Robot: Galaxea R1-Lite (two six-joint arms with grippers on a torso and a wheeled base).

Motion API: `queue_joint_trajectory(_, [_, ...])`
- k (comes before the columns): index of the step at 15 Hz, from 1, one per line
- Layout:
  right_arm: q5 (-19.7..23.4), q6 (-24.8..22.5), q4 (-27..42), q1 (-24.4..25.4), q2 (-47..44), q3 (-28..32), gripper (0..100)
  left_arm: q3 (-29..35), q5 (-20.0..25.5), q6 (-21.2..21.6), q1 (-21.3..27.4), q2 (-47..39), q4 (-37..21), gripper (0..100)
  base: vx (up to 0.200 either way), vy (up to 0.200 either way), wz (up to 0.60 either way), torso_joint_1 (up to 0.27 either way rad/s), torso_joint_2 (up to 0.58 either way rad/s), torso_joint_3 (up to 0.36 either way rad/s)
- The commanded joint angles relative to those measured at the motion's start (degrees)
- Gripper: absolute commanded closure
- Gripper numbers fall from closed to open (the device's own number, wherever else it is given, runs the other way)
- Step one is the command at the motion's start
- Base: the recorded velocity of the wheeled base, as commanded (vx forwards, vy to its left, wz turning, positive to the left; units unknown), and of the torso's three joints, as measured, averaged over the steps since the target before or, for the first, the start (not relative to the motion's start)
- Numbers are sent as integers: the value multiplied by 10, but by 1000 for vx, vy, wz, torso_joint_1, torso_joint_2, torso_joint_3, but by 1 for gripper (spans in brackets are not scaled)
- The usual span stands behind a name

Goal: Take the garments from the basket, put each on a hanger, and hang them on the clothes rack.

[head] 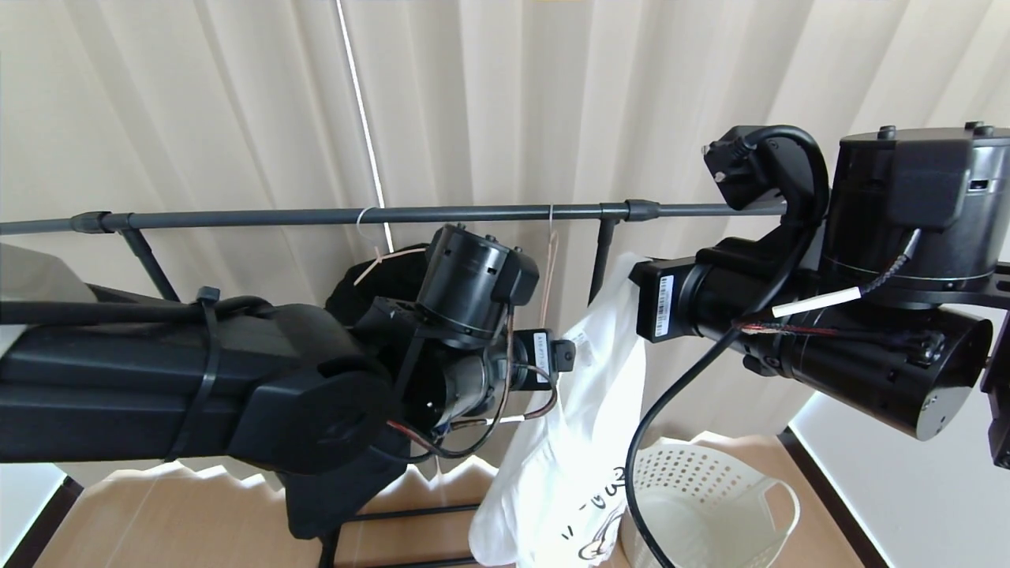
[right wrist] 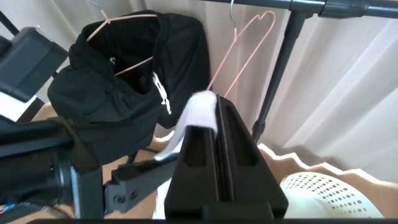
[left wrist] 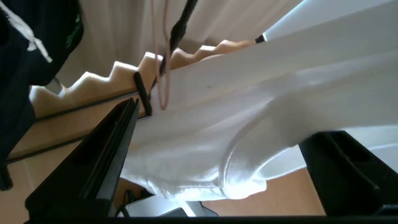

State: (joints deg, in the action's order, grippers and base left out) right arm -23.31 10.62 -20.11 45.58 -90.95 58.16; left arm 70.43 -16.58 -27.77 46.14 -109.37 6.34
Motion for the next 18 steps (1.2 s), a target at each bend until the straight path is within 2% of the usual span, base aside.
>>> queue_joint_trajectory(1, [-1, -1, 0, 1, 13, -6, 100, -11, -10, -2, -12, -24, 0, 0, 0, 0, 0, 0, 0, 0])
queue_joint_trajectory(8, [-2, -2, 1, 0, 31, -8, 100, -55, -35, -7, -22, -38, 2, 0, 0, 0, 0, 0, 0, 0])
queue_joint_trajectory(9, [-9, -5, 1, 0, 34, -11, 100, -68, -45, -19, -22, -38, 9, 0, 0, 0, 0, 0, 0, 0])
queue_joint_trajectory(12, [-23, -16, -4, -4, 34, -11, 100, -98, -47, -22, -19, -23, 13, 0, 0, 0, 0, 0, 0, 0])
queue_joint_trajectory(13, [-23, -19, -4, -8, 34, -11, 100, -105, -47, -21, -18, -11, 13, 100, 0, 0, 0, 0, 0, 0])
queue_joint_trajectory(14, [-23, -19, -4, -9, 35, -11, 100, -107, -47, -21, -18, -9, 13, 100, 0, 0, 0, 0, 0, 0])
queue_joint_trajectory(16, [-24, -27, -7, -29, 35, -11, 100, -129, -48, -17, -9, 49, 10, 100, 0, 0, 0, 0, 0, 0])
queue_joint_trajectory(18, [-25, -31, -6, -36, 35, -13, 100, -134, -47, 5, -10, 102, 6, 100, 0, 0, 0, 0, 0, 0])
